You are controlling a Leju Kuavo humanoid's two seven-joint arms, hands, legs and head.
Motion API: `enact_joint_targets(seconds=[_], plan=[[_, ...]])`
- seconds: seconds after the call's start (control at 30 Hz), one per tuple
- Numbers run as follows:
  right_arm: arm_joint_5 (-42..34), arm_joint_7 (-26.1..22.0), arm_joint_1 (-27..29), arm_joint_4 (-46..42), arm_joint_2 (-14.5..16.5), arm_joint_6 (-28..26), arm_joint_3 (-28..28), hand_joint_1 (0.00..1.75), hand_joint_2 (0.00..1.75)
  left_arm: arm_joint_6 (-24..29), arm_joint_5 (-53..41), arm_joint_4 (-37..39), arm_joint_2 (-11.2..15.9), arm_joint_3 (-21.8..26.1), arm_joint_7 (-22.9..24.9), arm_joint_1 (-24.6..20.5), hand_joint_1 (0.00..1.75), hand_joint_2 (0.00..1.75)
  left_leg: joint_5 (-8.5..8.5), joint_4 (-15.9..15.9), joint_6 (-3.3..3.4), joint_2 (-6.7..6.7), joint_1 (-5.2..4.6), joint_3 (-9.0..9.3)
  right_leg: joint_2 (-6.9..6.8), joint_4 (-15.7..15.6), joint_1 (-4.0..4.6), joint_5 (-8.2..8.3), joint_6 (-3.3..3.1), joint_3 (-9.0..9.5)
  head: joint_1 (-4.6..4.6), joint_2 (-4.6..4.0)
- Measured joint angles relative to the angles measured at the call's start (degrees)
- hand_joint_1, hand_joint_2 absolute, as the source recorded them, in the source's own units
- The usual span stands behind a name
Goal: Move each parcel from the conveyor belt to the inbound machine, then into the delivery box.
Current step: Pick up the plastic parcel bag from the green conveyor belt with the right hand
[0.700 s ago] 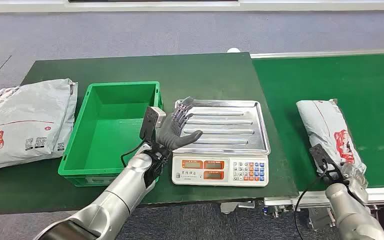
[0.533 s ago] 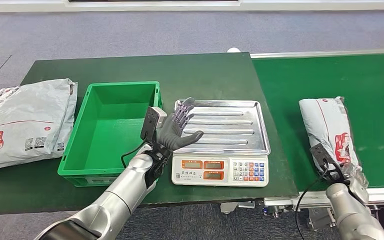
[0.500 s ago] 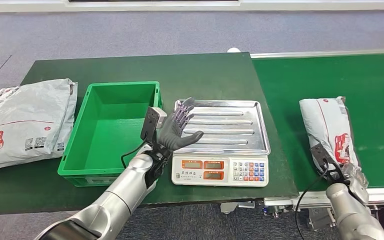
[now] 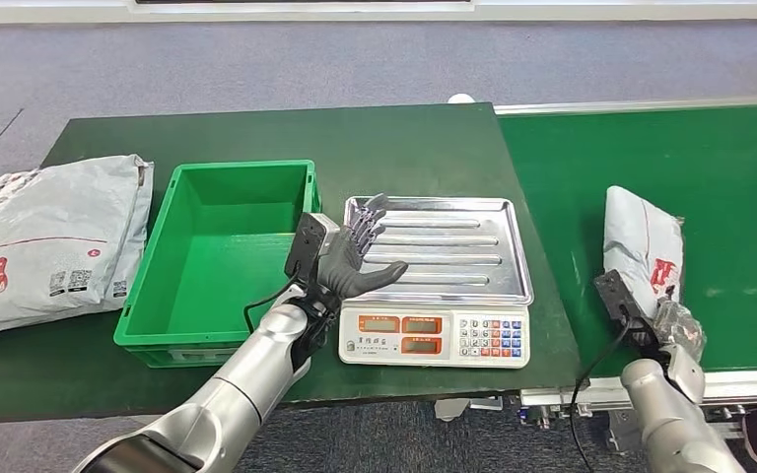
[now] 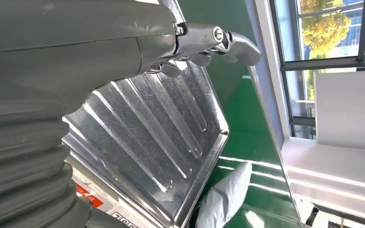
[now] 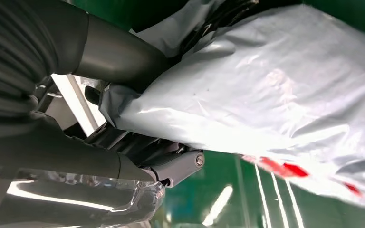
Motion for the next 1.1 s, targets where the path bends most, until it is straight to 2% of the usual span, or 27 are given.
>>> enact_joint_targets(seconds=[0.1,0.23,0.33,0.53,0.7,0.93,1.1], plan=[[-1.08,-1.58,0.41,-1.29,0.81,-0.57,0.0,1.75,1.75,0.57,-0.7,0.0,-0.06,0.0,-0.03,0.0,0.0,1.75,0.0,0.0,0.0,-0.01,0.0,-0.02,-0.01,0.0,0.0,0.0,0.0,-0.01,0.0,0.0],[-5.92,-8.86,1.0,-4.95,1.39,-2.81,0.05,1.75,1.75,2.49,-2.81,0.0,-0.42,0.0,0.08,-0.1,0.0,1.75,0.0,0.01,0.0,-0.03,-0.02,-0.06,-0.01,0.0,-0.02,0.0,0.0,-0.05,0.0,0.0],[-10.36,-11.59,1.67,-10.09,1.3,-2.94,0.85,1.75,1.75,3.38,-3.69,0.0,-0.8,0.0,0.77,-0.5,0.0,1.75,0.0,0.01,0.01,-0.08,-0.04,-0.07,-0.06,0.0,-0.04,0.0,0.0,-0.06,0.0,0.0],[-23.05,-12.9,3.8,-20.91,-1.21,-0.57,6.11,1.75,1.75,4.38,-4.77,-0.01,-0.86,0.0,1.22,-1.37,0.0,1.75,0.0,0.0,0.01,-0.04,-0.13,-0.09,0.01,0.0,-0.13,0.0,0.01,-0.11,0.0,0.0],[-27.49,-13.38,5.56,-27.86,-2.38,-0.83,10.31,1.75,1.75,5.02,-5.04,-0.02,-0.86,0.01,1.33,-1.83,0.0,1.75,0.01,0.0,0.02,-0.01,-0.13,-0.1,0.01,0.0,-0.13,0.01,0.01,-0.13,0.01,0.0],[-30.14,-11.07,8.06,-39.23,-2.87,-0.68,16.89,1.75,1.75,5.35,-5.58,-0.02,-0.85,0.05,1.61,-2.18,0.0,1.75,0.02,-0.01,0.03,0.03,-0.12,-0.14,0.05,0.01,-0.12,0.01,0.01,-0.17,0.0,0.0],[-32.45,-10.97,8.57,-43.88,-2.4,6.46,23.16,1.75,1.75,5.98,-5.8,-0.04,-0.83,0.09,1.46,-2.2,0.0,1.75,0.02,-0.03,0.03,0.05,-0.11,-0.16,0.09,0.02,-0.11,0.01,0.01,-0.18,0.0,0.0]])
